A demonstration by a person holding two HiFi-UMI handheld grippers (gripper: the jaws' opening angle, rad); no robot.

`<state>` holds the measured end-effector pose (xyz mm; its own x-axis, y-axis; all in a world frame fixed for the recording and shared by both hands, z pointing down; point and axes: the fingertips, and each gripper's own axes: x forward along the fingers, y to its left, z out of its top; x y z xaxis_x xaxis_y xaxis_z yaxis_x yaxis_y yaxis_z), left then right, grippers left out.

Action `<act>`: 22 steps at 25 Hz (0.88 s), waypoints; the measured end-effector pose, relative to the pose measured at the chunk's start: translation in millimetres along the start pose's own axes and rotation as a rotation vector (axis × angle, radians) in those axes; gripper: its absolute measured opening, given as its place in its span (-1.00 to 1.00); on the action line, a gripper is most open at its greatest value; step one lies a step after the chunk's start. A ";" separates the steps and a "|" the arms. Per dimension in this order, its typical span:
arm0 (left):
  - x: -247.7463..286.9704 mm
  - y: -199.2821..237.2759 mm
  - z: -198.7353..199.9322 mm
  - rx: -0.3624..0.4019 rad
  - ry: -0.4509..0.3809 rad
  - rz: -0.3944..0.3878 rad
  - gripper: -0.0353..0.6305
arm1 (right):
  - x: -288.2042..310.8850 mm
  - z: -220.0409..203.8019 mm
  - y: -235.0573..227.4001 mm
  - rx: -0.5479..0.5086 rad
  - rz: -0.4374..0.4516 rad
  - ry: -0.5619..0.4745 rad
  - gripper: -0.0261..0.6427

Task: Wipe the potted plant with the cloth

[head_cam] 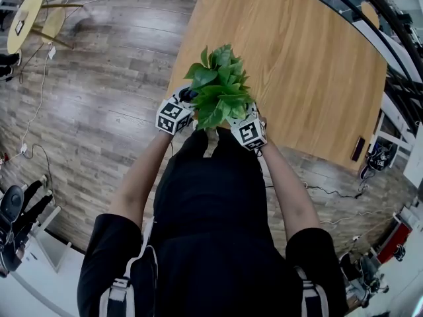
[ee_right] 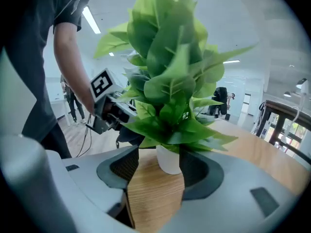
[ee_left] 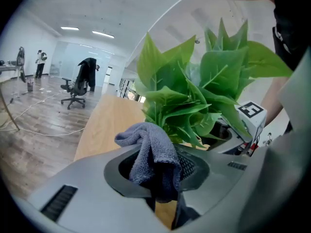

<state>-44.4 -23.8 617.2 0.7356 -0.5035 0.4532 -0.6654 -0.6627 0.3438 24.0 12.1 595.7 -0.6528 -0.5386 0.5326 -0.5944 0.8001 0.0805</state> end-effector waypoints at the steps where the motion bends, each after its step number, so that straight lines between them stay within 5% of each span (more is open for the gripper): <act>1: -1.6 8.8 0.7 -0.018 -0.007 0.015 -0.52 | -0.1 -0.3 2.4 -0.001 0.008 0.003 -0.17; 5: -4.9 24.3 1.0 -0.047 -0.017 0.048 -0.52 | -4.9 -6.8 -11.8 0.011 -0.023 0.030 -0.17; 16: 5.4 2.9 9.1 0.058 0.023 -0.031 -0.52 | 12.6 4.8 -36.8 0.011 -0.080 0.042 -0.17; 22: 5.7 -15.6 1.1 0.040 0.028 -0.062 -0.52 | 11.2 3.4 -38.5 0.012 -0.104 0.033 -0.17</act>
<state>-29.7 -17.0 613.5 0.7708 -0.4457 0.4553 -0.6130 -0.7136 0.3392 38.0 -25.7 595.8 -0.5719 -0.6093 0.5492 -0.6637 0.7372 0.1268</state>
